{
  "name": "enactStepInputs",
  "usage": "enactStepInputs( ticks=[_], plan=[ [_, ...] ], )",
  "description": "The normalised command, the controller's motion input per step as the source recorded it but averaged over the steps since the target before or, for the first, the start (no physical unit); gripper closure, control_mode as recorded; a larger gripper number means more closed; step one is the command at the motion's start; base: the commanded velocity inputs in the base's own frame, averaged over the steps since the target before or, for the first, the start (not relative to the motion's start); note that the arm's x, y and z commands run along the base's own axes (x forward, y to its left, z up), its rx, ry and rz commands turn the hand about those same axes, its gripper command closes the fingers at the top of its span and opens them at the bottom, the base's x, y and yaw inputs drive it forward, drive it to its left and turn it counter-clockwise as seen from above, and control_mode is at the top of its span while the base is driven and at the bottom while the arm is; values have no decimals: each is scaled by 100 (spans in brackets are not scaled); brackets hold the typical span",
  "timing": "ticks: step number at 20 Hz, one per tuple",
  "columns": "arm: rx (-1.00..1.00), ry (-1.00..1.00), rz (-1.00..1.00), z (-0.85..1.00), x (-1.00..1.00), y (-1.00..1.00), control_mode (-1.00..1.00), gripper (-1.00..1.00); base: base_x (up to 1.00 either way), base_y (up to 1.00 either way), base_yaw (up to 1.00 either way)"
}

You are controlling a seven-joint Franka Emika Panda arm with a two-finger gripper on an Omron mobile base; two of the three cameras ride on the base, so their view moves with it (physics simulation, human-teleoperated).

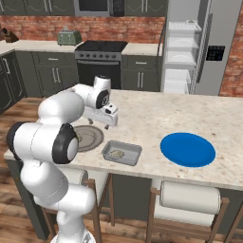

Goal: Place two dumplings into each of the tupperware containers and then place the containers in the fridge.

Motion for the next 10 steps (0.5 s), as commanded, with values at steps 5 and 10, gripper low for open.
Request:
enactStepInputs(
  ticks=[5, 10],
  plan=[
    [0, 1, 43, -5, 32, 75, -100, -100, 0, 0, 0],
    [0, 0, 41, -35, -6, 89, -100, -100, 0, 0, 0]
  ],
)
